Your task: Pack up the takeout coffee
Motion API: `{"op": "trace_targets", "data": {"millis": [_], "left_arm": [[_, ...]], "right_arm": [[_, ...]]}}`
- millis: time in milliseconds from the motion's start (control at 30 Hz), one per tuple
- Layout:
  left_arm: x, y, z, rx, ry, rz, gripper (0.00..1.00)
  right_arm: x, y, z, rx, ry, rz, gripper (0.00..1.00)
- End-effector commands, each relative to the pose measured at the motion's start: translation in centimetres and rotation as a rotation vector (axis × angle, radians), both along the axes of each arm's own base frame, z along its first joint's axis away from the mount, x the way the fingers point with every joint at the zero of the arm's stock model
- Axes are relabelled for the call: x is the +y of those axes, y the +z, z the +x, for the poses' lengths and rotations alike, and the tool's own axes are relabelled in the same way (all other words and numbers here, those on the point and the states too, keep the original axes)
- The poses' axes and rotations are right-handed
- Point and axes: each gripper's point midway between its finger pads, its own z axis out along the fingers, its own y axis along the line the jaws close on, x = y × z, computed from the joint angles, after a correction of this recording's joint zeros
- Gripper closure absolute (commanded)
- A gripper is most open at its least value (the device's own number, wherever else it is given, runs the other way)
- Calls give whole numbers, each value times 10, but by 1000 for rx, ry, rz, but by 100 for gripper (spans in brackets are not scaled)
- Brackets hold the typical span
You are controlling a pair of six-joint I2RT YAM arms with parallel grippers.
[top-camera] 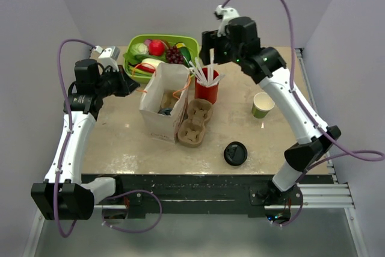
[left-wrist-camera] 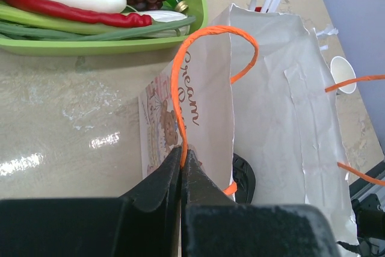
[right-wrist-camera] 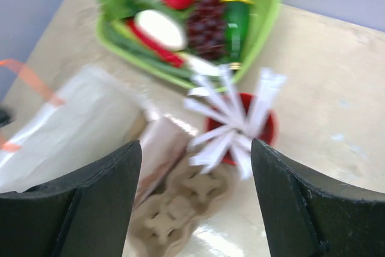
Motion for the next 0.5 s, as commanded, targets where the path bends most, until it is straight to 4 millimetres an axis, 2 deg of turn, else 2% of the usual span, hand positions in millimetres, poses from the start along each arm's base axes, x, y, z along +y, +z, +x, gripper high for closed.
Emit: {"op": "trace_targets", "data": {"millis": [0,33,100,133,167,200,333,367,400,467], "left_arm": [[2,19,0,-46,26,-5,94],[3,20,-1,-47,27,-4,90],[3,22,-1,-46,29,-6,83],[3,23,-1,-50,30,-6,76],[3,26,-3,-60,28,-6,69],[2,27,-3,-64,30,-10,52],[2,41,-8,-107,33,-14,24],[3,46,-9,-126,34,-14,21],[3,49,-10,-137,33,-15,18],[1,54,-13,-153,31,-23,12]], "right_arm": [[-44,-8,41,-16,-140,30,25],[-53,-9,51,-41,-150,11,27],[-61,-22,68,-30,-181,-11,29],[-70,-25,78,-33,-200,-14,31],[-67,-35,88,-13,-193,-19,38],[-69,-39,94,-8,-195,-23,40],[-74,-66,124,34,-201,-23,45],[-76,-68,129,33,-206,-25,47],[-69,-83,134,65,-169,-21,48],[-69,-91,142,78,-164,-5,50]]}}
